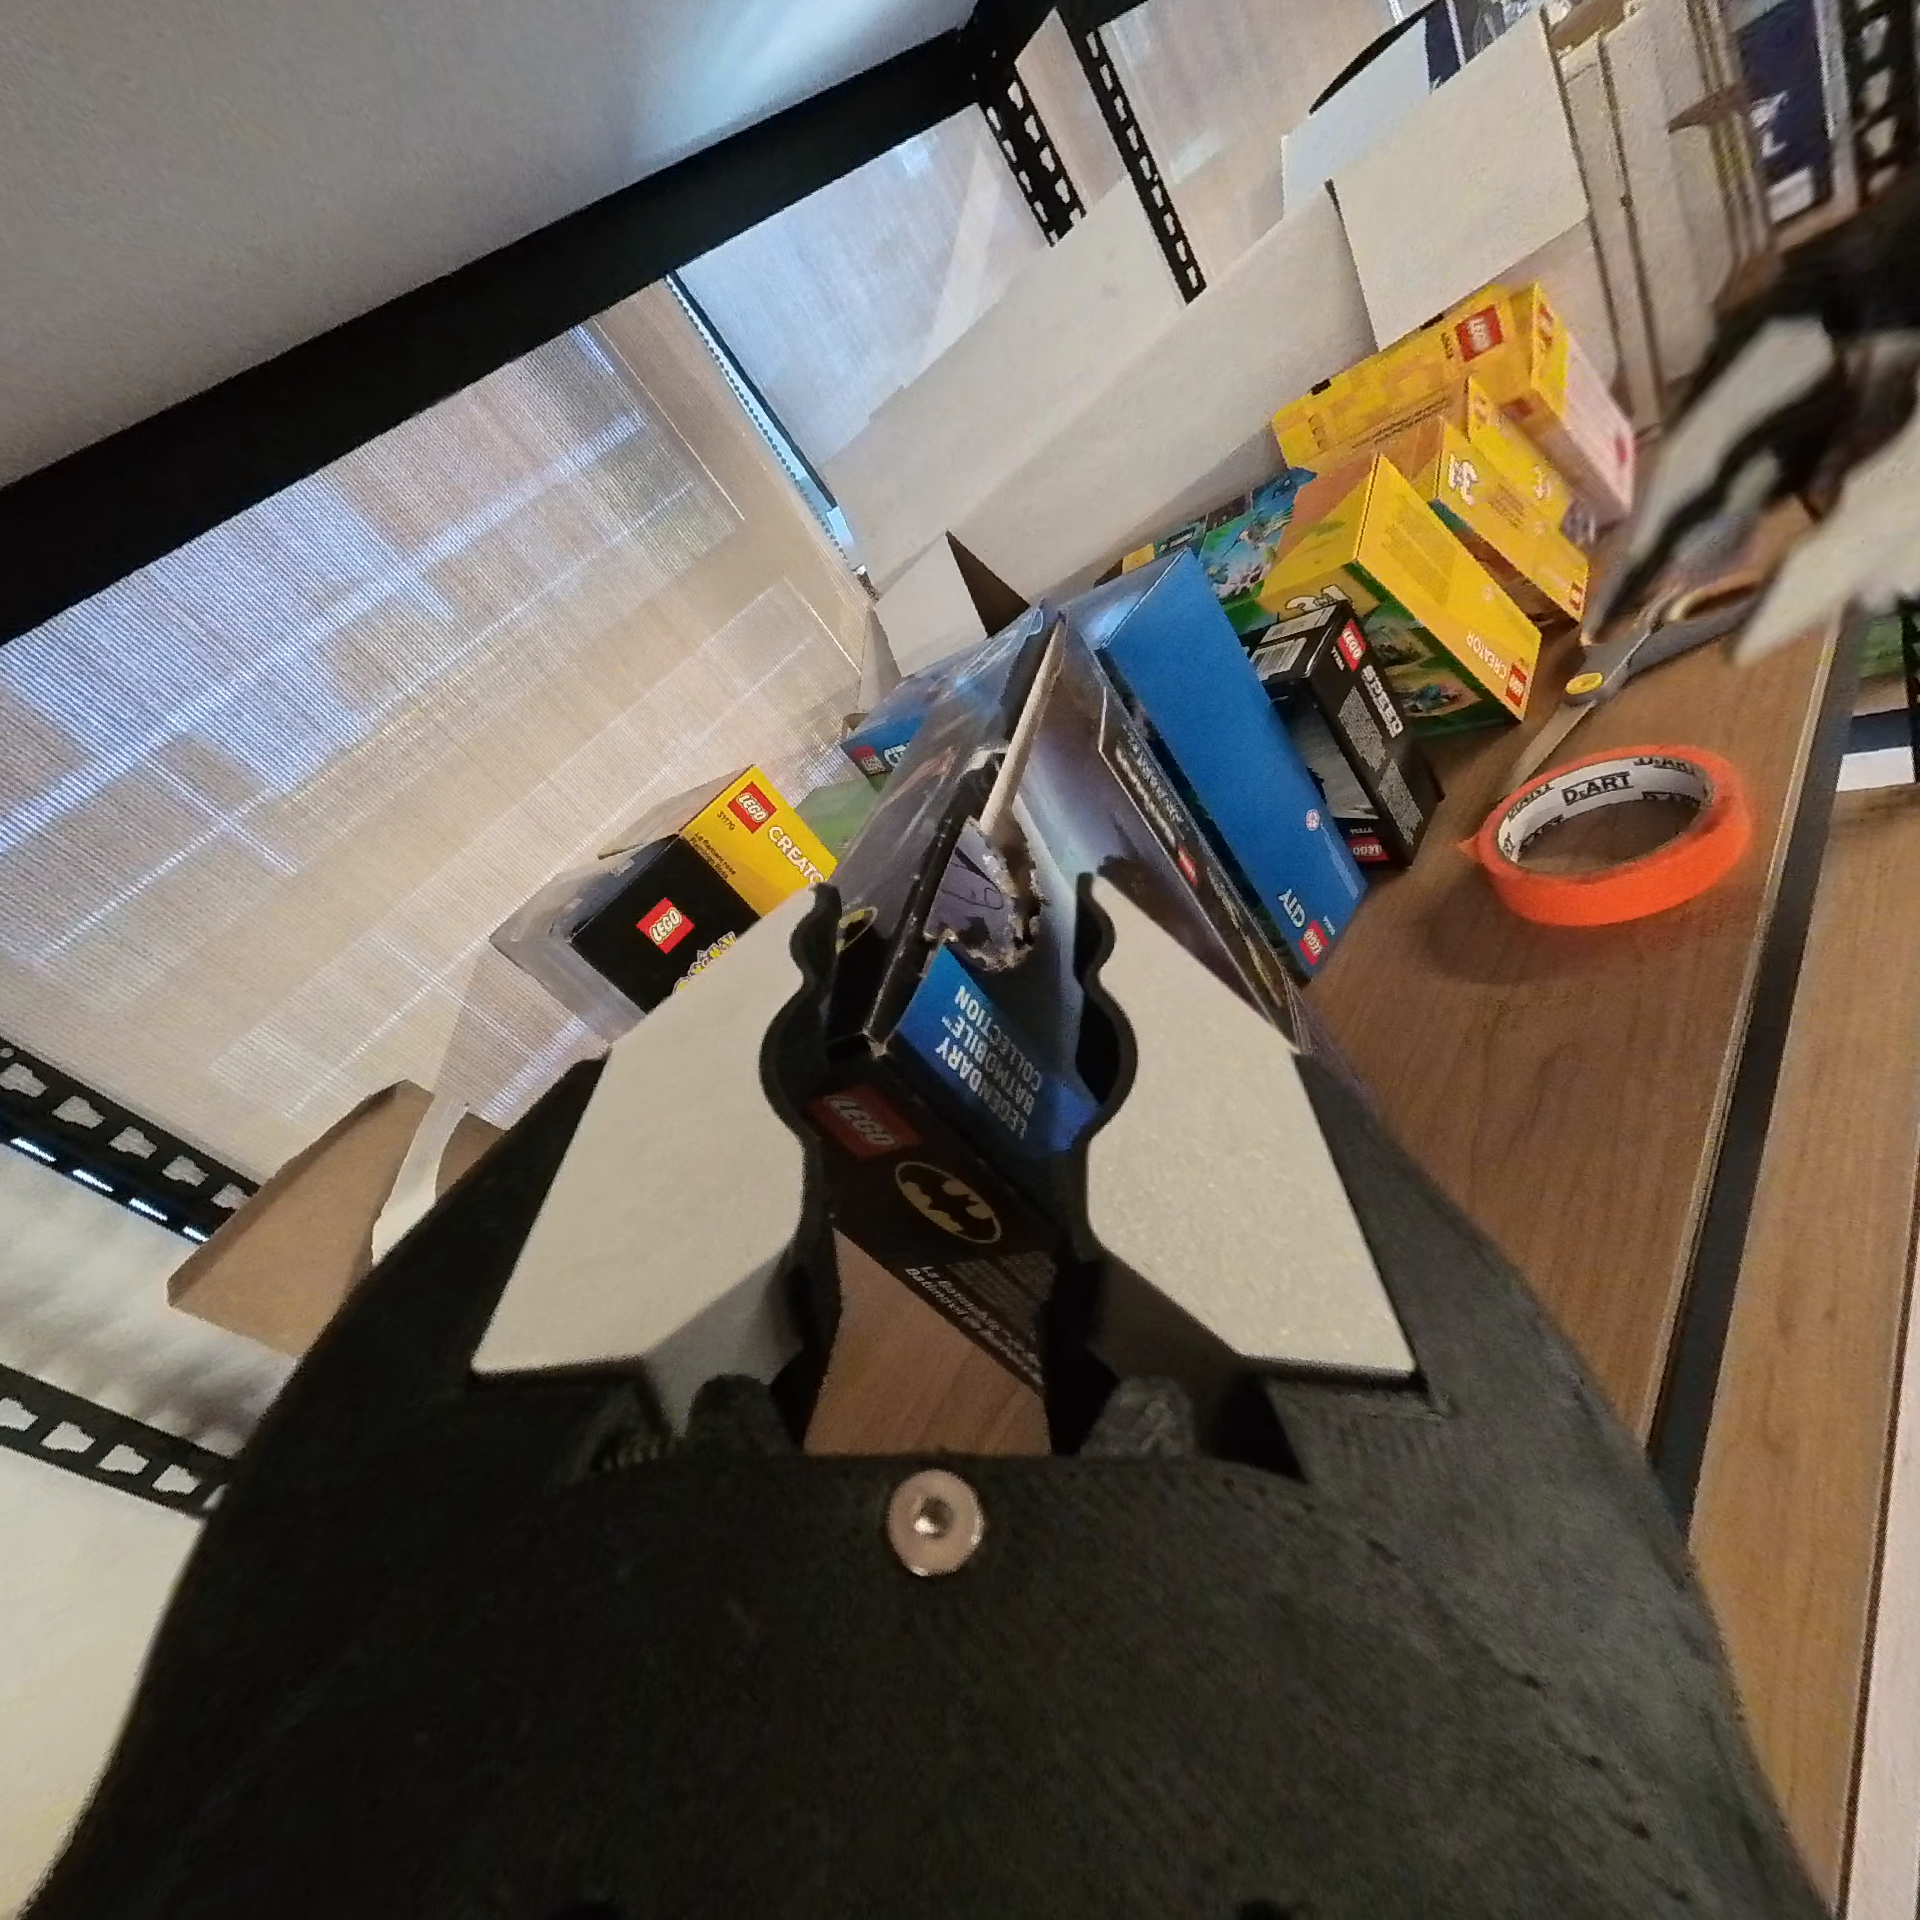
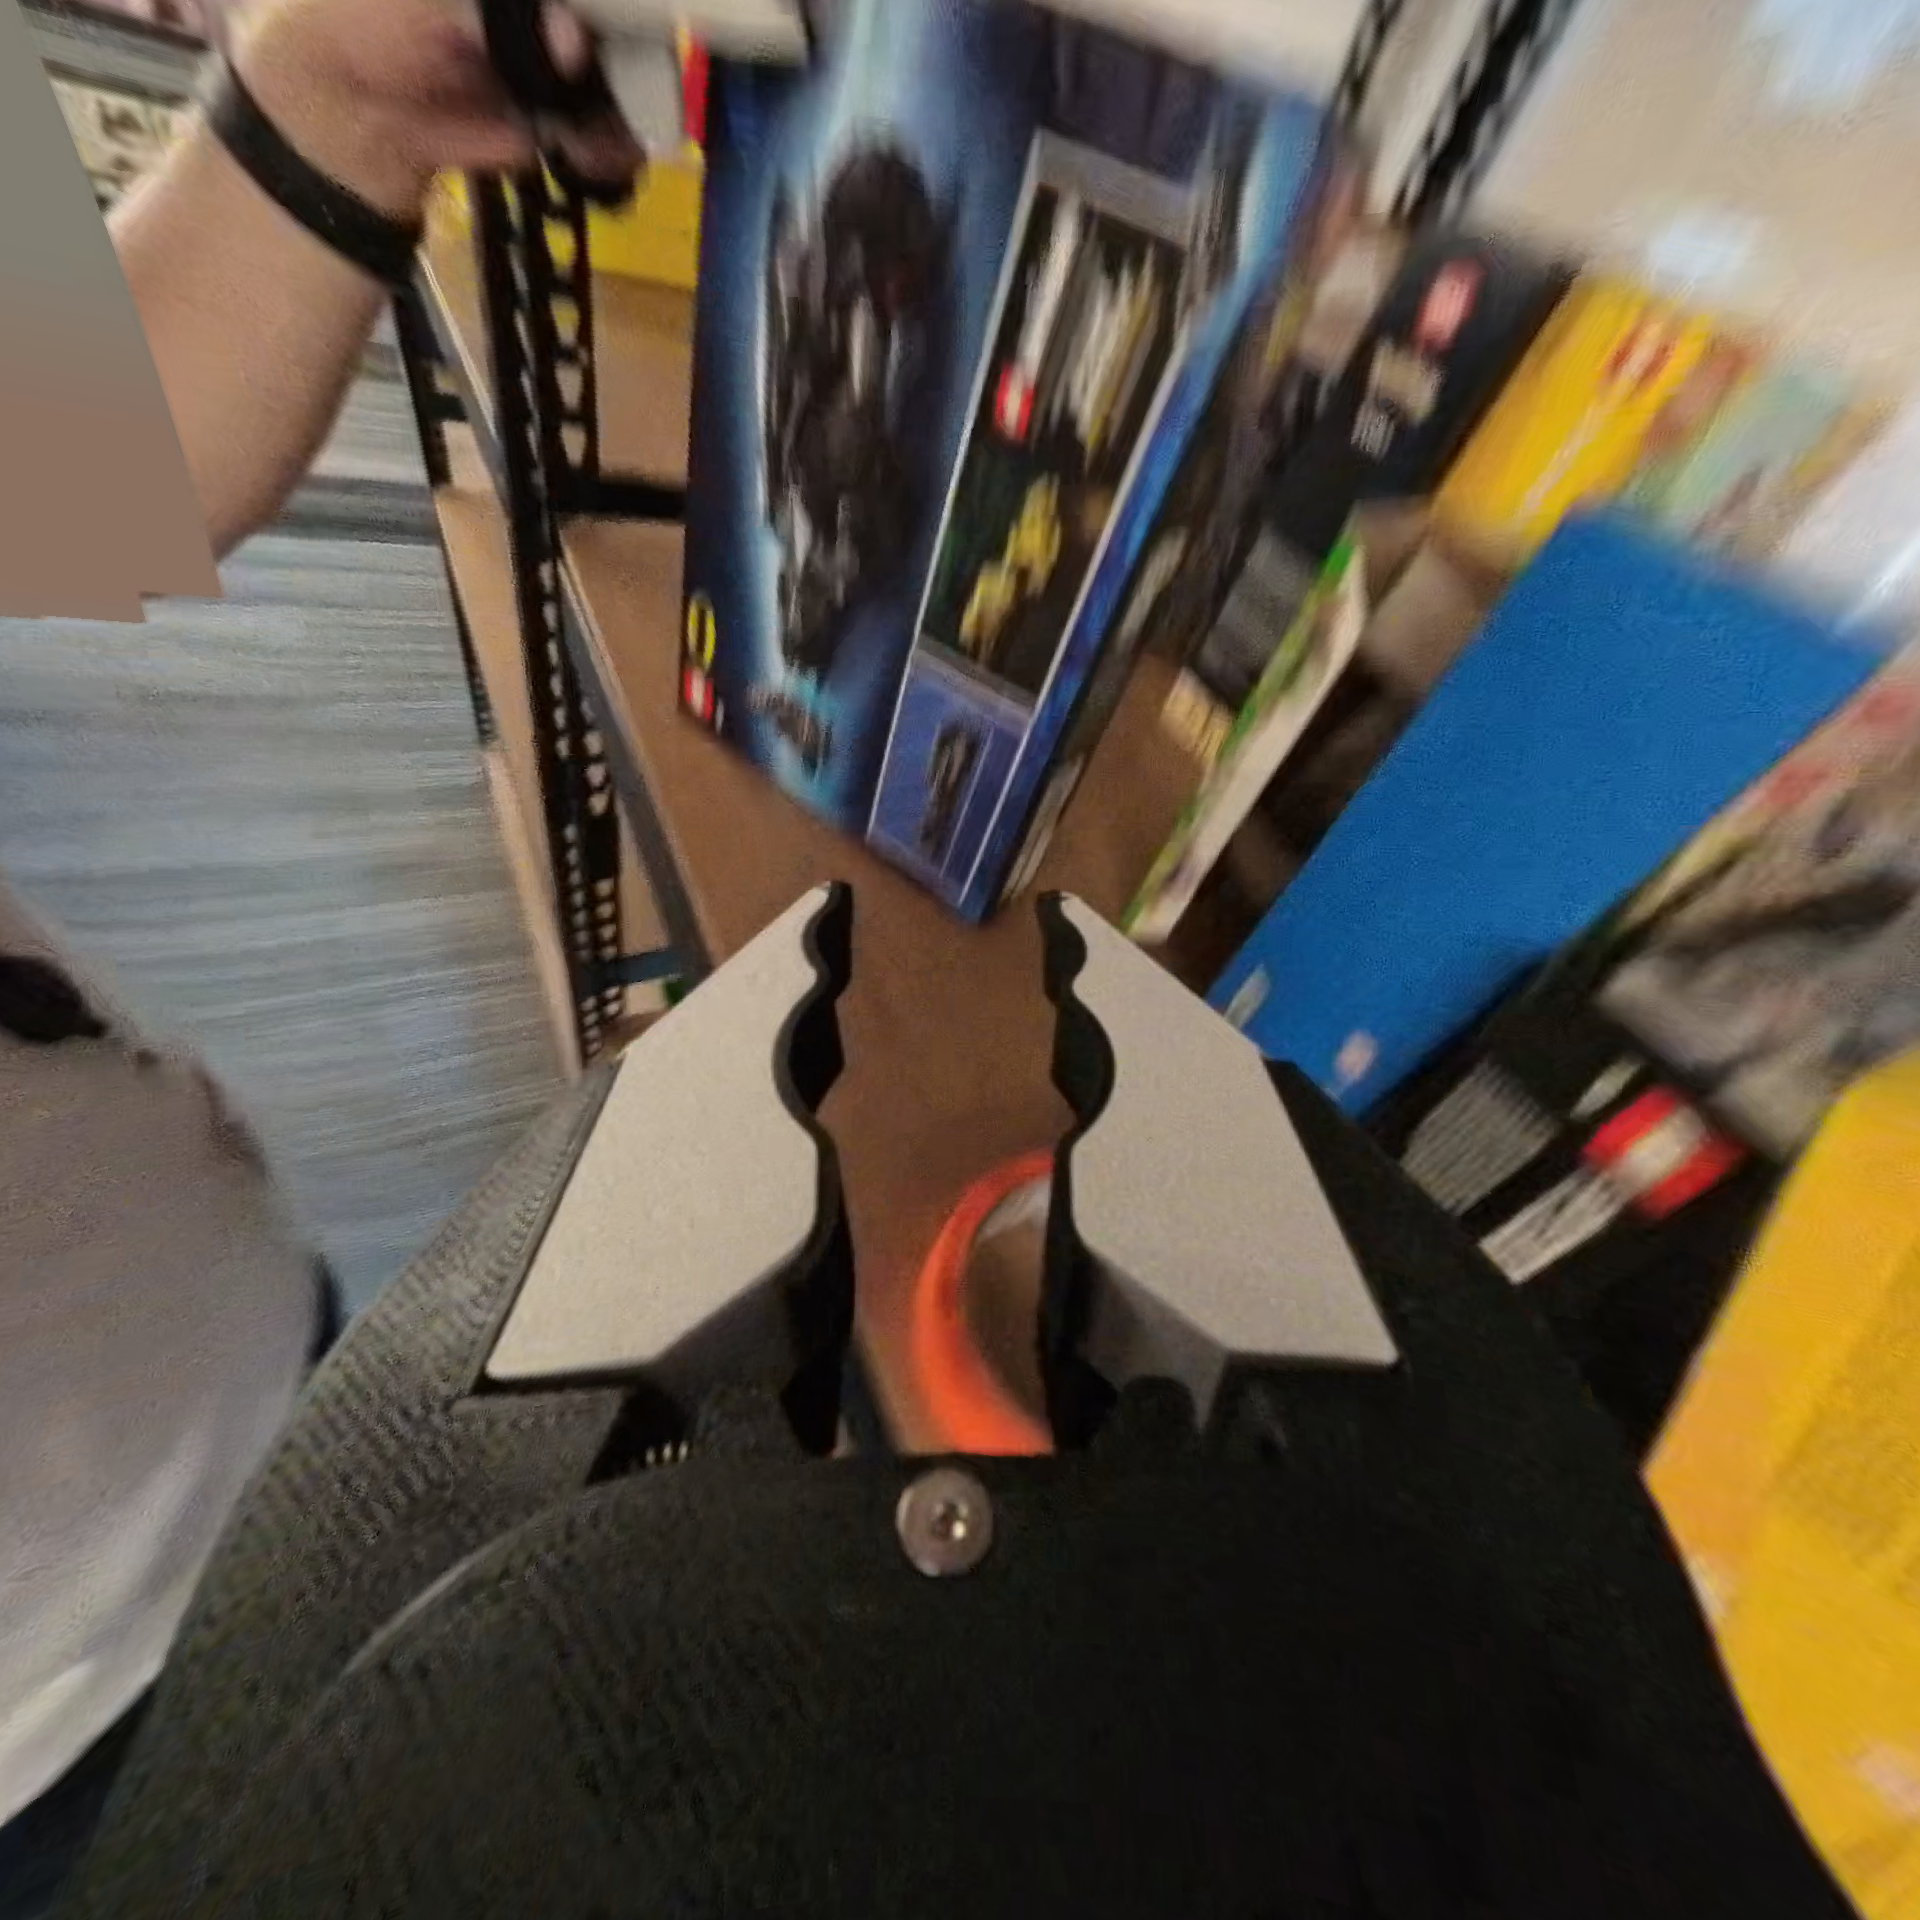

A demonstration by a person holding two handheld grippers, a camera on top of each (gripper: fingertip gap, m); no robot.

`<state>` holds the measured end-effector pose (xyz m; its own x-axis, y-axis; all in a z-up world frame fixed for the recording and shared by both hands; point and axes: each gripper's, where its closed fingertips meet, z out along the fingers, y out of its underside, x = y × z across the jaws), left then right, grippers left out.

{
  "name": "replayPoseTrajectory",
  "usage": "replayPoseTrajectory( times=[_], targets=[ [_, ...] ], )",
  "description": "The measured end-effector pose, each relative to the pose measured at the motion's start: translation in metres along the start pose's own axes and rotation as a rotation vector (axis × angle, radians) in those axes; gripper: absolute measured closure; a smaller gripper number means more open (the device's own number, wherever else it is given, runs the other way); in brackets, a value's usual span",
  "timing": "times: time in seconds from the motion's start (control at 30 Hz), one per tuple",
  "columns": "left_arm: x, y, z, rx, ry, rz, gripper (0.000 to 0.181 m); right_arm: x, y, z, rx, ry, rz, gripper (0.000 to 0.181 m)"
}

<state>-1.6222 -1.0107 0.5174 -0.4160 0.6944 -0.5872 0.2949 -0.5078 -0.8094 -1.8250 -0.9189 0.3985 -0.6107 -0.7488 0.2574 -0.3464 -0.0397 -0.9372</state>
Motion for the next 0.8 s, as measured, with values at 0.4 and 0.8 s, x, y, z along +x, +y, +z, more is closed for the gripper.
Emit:
replayPoseTrajectory(
  times=[0.4, 0.8],
  targets=[
    [0.009, -0.051, -0.032, 0.141, -0.085, -0.071, 0.137, 0.000, 0.134, 0.006, -0.417, 0.122, 0.045, 0.146],
    [0.229, 0.026, 0.019, 0.077, 0.148, -0.688, 0.133, -0.043, 0.091, -0.002, -0.072, 0.151, -0.576, 0.173]
  ],
)
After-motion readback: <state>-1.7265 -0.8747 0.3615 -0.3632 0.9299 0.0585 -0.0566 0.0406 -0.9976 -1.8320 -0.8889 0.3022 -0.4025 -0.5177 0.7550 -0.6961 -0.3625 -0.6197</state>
